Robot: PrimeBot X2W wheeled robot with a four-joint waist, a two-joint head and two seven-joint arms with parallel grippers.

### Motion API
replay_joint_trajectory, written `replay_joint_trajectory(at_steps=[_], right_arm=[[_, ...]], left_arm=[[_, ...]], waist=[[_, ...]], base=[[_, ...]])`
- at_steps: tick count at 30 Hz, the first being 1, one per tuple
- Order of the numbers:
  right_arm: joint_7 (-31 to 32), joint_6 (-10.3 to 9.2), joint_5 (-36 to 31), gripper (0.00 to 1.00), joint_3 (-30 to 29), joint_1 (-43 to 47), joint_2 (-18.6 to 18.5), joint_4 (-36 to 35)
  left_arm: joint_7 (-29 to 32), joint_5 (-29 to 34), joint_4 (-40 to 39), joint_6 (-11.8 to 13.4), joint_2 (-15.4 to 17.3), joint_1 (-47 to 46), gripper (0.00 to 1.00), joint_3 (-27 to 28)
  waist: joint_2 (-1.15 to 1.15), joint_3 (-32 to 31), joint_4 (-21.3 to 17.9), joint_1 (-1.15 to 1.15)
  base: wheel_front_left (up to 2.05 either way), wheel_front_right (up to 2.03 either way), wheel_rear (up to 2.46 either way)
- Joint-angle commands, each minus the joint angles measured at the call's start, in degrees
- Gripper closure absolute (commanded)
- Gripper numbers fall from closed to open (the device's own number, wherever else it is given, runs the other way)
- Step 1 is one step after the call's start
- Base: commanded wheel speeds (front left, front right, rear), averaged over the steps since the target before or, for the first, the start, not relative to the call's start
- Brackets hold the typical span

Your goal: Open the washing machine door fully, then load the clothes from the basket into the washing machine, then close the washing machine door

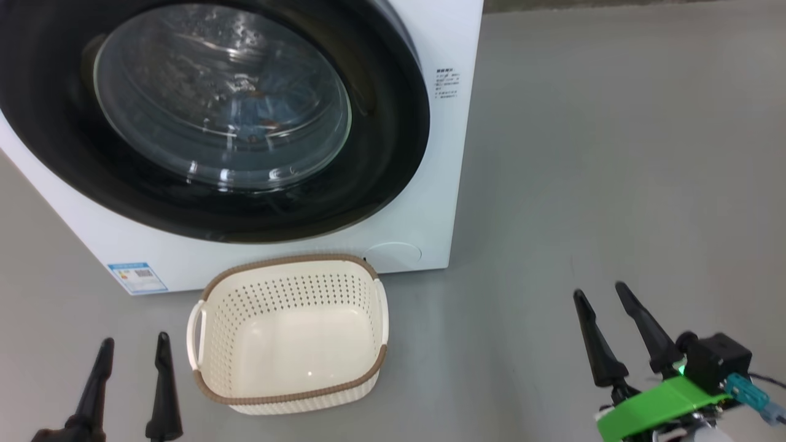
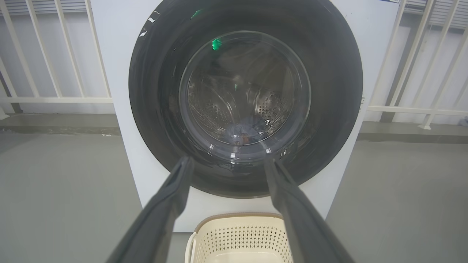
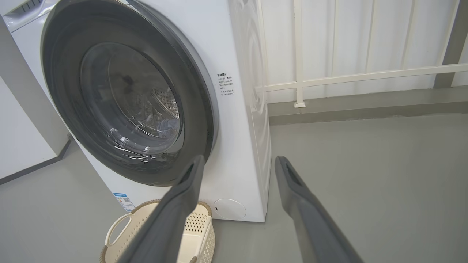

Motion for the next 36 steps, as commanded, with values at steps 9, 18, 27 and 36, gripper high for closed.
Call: replay_joint_trajectory(at_steps=[9,18,27,36], right_arm=[[-0.3,-0.38,-1.6,0.00,-1.5,4.4,0.9,-2.8],[-0.3,-0.38,-2.4,0.00,-4.1,5.7,2.0,-4.1],[-0.3,-0.38,-3.0,0.00,-4.2,5.6,2.2,-4.0],[-0.3,-0.38,-3.3,0.00,-4.5,5.7,2.3,-3.5]], left_arm=[[-0.4,0.5,-2.5,1.7,0.9,3.5,0.00,1.3],[-0.4,0.5,-3.3,2.0,0.9,5.3,0.00,1.6],[-0.4,0.4,-3.1,2.5,0.9,5.0,0.00,1.0],[-0.4,0.4,-3.1,2.8,0.9,4.9,0.00,0.8]], waist=[[0.00,-2.9,-0.4,0.00],[0.00,-3.7,-0.1,0.00],[0.00,-3.7,0.6,0.00],[0.00,-4.0,1.0,0.00]], base=[[0.00,0.00,0.00],[0.00,0.00,0.00],[0.00,0.00,0.00],[0.00,0.00,0.00]])
